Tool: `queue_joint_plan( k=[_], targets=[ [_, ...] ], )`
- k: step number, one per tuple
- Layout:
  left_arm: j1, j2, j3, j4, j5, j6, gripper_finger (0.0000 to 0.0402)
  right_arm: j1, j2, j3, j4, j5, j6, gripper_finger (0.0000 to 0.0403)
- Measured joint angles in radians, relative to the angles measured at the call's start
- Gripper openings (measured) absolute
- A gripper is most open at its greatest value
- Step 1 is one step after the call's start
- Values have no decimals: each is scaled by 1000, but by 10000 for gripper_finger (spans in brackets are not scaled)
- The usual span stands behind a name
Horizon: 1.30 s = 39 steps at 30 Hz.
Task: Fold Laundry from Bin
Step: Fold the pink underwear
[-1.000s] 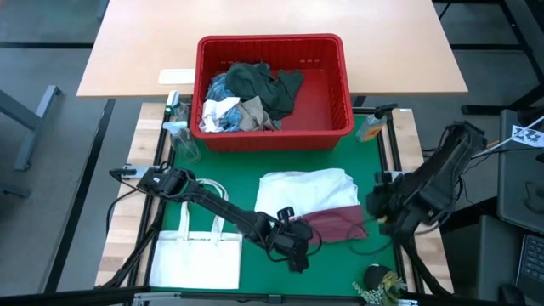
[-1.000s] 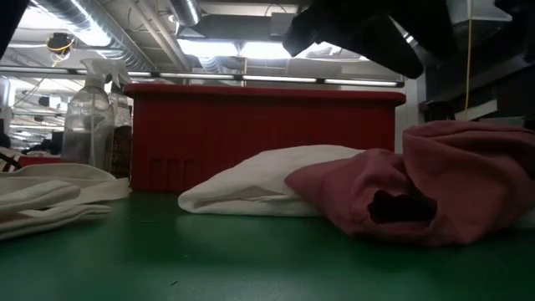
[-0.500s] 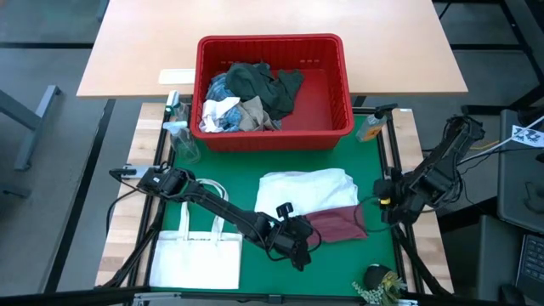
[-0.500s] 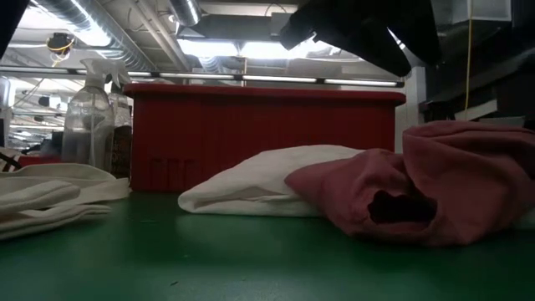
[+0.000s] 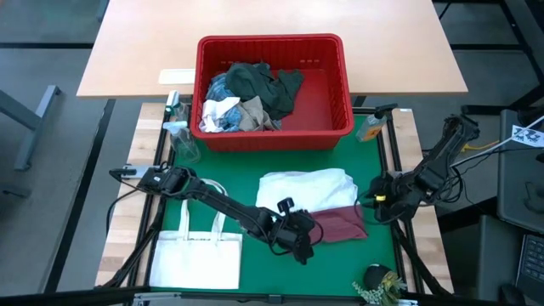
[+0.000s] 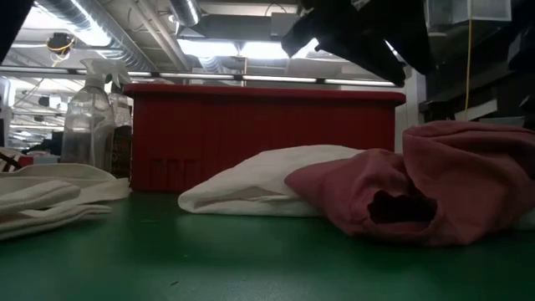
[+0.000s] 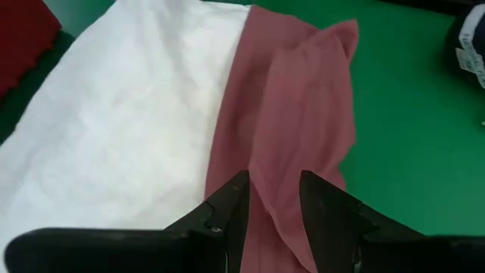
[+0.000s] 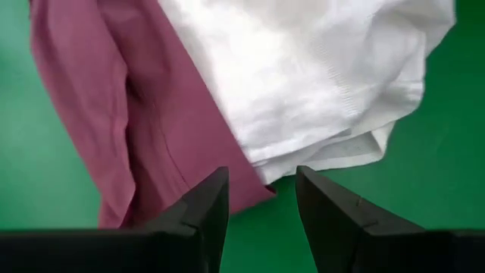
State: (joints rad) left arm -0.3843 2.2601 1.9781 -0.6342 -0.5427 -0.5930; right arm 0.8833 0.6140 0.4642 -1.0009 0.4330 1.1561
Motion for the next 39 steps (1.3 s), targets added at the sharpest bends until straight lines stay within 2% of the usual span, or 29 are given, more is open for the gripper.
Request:
queue_joint_plan(
  k=[12, 21, 24, 29, 33, 39],
  targets=[
    [14, 0, 0, 1, 0, 0, 112, 0, 25, -111, 87, -25, -5, 154],
    [14, 0, 0, 1, 1, -1, 112, 0, 25, -150, 218, -37, -210, 154],
    [14, 0, 0, 1, 0, -1, 112, 0, 25, -168, 233, -35, -220, 154],
    [14, 0, 0, 1, 0, -2, 112, 0, 25, -186, 255, -102, -218, 153],
    [14, 0, 0, 1, 0, -2, 112, 0, 25, -186, 284, -113, -194, 124],
    [13, 0, 0, 11, 1, -2, 112, 0, 25, -186, 329, -113, -193, 32]
  ],
)
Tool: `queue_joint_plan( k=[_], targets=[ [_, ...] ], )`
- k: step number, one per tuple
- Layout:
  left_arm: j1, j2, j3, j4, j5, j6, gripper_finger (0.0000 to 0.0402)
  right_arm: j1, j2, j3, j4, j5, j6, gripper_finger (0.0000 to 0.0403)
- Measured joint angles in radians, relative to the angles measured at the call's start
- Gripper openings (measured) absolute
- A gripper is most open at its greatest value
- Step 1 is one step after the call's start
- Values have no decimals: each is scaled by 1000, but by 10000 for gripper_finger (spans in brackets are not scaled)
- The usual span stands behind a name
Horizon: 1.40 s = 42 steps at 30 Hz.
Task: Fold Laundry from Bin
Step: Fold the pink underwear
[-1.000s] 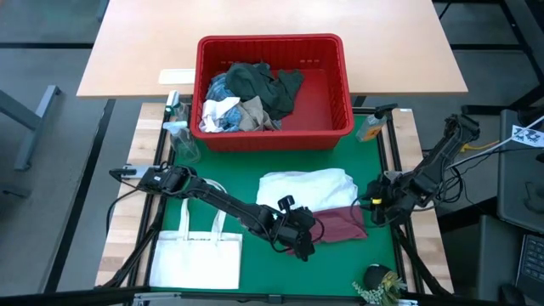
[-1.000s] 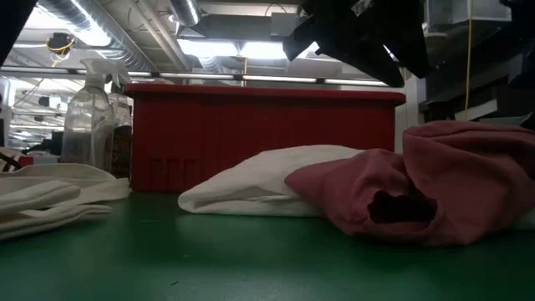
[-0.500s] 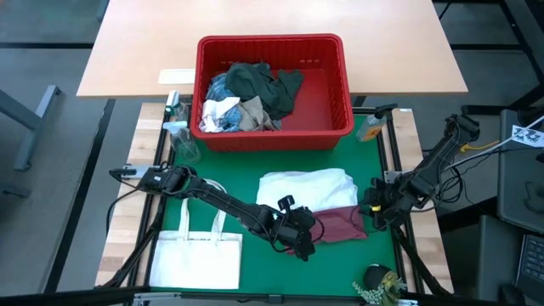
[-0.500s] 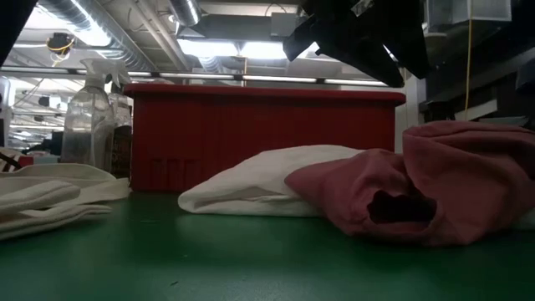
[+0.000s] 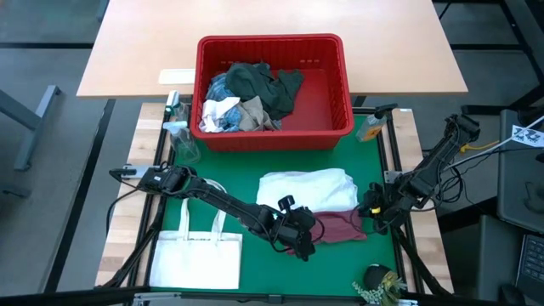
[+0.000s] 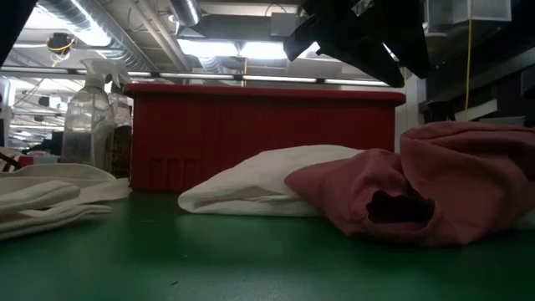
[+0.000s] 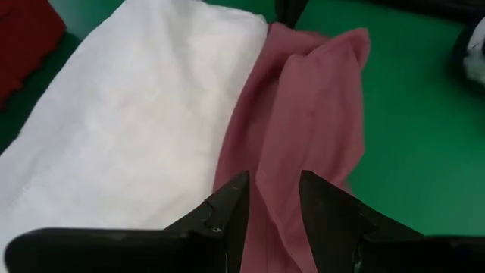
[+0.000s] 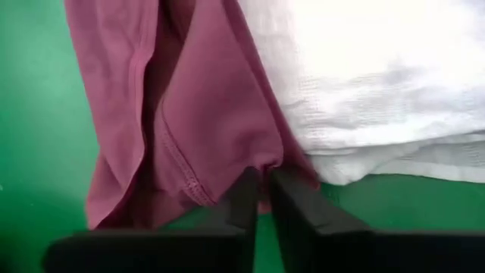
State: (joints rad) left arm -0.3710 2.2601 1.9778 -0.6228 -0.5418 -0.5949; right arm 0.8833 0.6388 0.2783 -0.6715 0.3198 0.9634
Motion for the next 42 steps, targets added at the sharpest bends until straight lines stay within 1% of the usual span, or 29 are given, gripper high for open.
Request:
queue_joint_plan(
  k=[1, 3, 6, 9, 13, 16, 21, 24, 32, 36, 42],
  targets=[
    [0, 0, 0, 14, 1, 0, 112, 0, 0, 0, 0, -2, 0, 17],
    [-3, 0, 0, 51, 10, 0, 112, 0, 0, 0, 0, -16, 0, 7],
    [-5, 0, 0, 84, 11, 2, 112, 0, 0, 2, 0, -26, 24, 20],
    [-7, 0, 0, 89, 12, 2, 112, 0, 0, 27, -2, -26, 45, 24],
    [-7, 0, 0, 90, 11, 3, 112, 0, 0, 87, -2, -24, 46, 10],
    [-7, 0, 0, 91, 12, 2, 112, 0, 0, 129, 8, 0, 45, 4],
    [-12, 0, 0, 109, 12, -5, 112, 0, 0, 148, 109, 47, 46, 8],
    [-16, 0, 0, 113, 12, -46, 112, 0, 0, 148, 171, 65, 46, 3],
    [-21, 0, 0, 111, 16, -51, 112, 0, 20, 148, 329, 208, 30, 2],
    [-21, 0, 0, 107, 7, -23, 112, 0, 69, 147, 404, 245, 4, 2],
    [-17, 0, 0, 86, 2, 3, 112, -1, 197, 147, 582, 301, -31, 2]
  ],
)
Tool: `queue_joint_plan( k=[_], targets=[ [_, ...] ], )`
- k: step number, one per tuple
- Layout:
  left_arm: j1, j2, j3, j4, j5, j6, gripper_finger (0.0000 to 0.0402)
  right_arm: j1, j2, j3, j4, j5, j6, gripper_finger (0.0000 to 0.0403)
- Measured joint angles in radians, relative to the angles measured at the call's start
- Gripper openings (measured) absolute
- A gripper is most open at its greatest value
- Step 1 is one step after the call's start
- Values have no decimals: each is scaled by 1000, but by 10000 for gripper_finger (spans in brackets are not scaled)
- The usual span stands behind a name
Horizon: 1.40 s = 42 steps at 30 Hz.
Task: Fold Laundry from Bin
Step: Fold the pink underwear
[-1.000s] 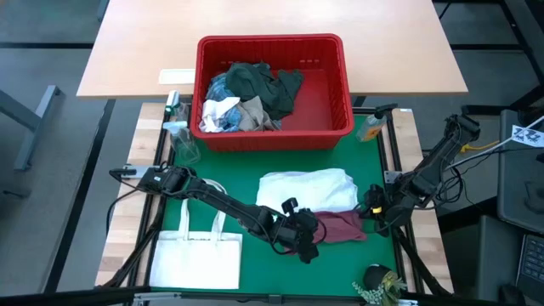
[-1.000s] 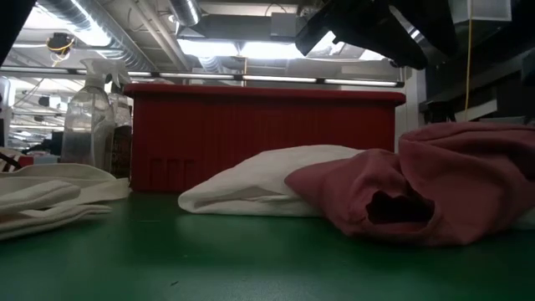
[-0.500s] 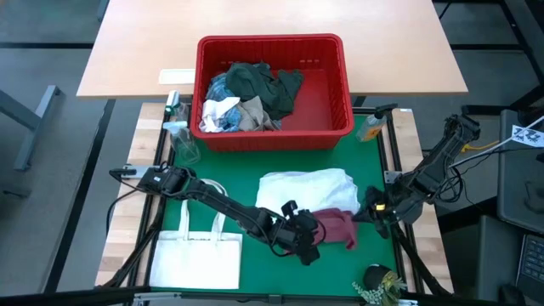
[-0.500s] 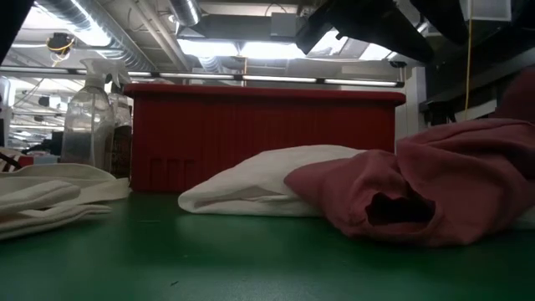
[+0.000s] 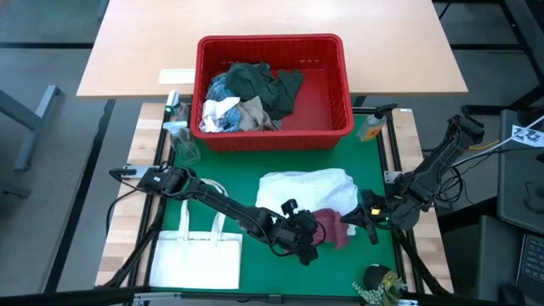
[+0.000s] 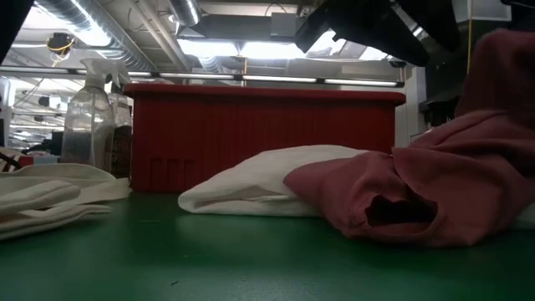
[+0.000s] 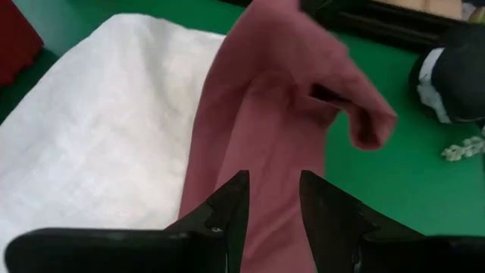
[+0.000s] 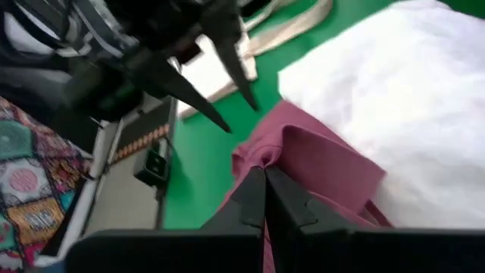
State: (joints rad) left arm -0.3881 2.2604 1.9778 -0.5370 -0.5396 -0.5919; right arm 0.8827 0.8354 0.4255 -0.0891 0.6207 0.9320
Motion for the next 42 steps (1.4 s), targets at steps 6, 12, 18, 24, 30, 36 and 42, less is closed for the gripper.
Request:
queue_joint_plan(
  k=[6, 12, 18, 24, 30, 36, 42],
  targets=[
    [0, 1, 0, -57, 7, -1, 112, -56, 149, 0, 168, 16, -3, 2],
    [-1, 1, 0, -101, 94, -8, 112, -152, 275, 0, 295, -60, -3, 3],
    [-3, 1, 0, -158, 238, -81, 112, -222, 357, 0, 393, -143, -3, 3],
    [-16, 1, 0, -196, 293, -113, 112, -262, 414, 0, 490, -191, -3, 3],
    [-21, 1, 0, -196, 291, -113, 112, -268, 430, 0, 569, -274, -9, 3],
    [-20, 1, 0, -189, 288, -113, 112, -268, 440, 0, 560, -245, -73, 3],
    [-21, 1, 0, -132, 296, -113, 112, -268, 476, 0, 558, -211, -75, 3]
  ],
)
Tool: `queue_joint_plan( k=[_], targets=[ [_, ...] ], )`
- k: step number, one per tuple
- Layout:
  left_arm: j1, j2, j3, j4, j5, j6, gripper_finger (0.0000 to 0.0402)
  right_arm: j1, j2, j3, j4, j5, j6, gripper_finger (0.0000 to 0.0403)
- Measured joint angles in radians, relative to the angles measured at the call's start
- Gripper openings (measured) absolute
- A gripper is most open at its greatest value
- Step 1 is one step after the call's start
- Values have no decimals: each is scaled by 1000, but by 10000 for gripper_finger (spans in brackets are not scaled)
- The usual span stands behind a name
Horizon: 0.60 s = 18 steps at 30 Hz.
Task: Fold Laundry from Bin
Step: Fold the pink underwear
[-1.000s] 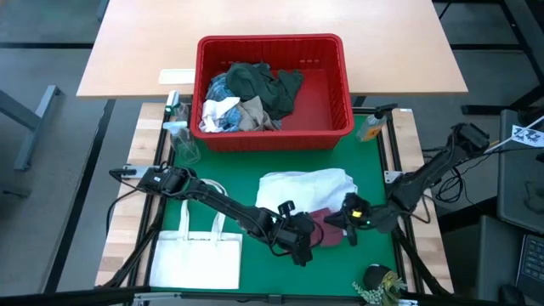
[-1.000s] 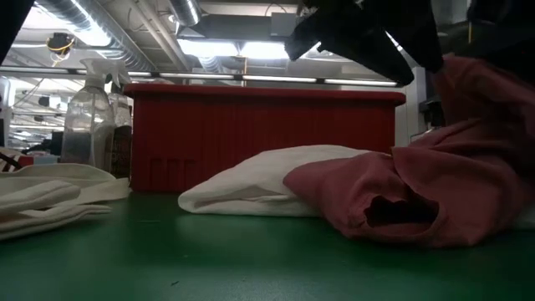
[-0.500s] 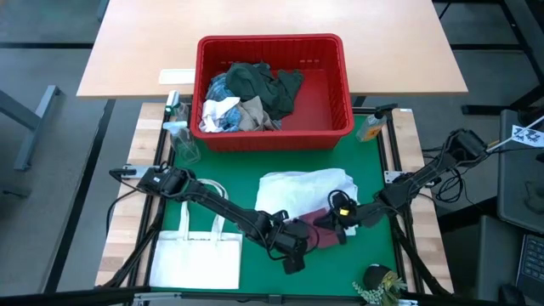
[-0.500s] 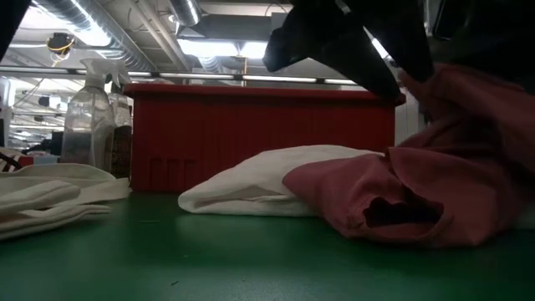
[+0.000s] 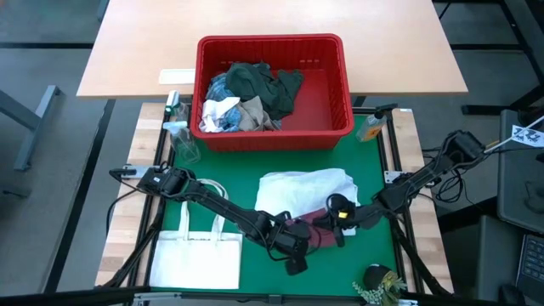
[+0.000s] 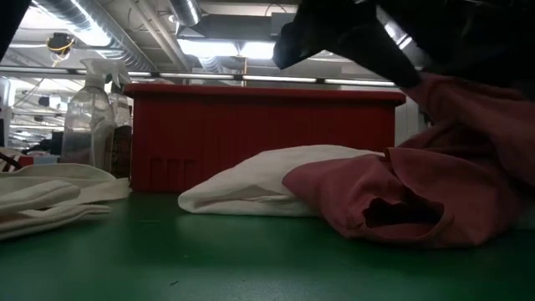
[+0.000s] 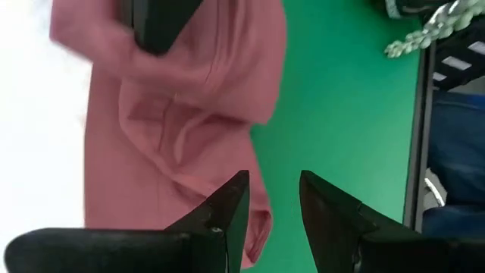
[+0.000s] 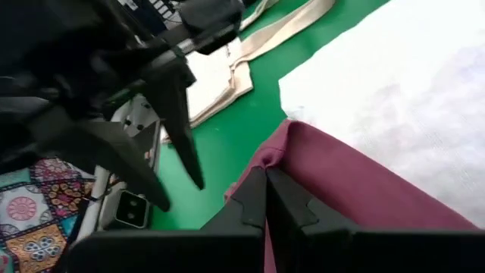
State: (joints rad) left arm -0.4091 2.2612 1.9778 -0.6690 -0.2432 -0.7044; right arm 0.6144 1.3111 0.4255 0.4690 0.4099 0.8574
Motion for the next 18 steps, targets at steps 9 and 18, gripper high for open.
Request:
queue_joint_plan(
  k=[9, 18],
  targets=[
    [5, 0, 0, 106, -40, 26, 112, 0, 9, 0, 2, 9, 0, 3],
    [15, 0, 0, 143, -110, 97, 112, 0, 9, 0, 2, 11, -2, 14]
  ],
)
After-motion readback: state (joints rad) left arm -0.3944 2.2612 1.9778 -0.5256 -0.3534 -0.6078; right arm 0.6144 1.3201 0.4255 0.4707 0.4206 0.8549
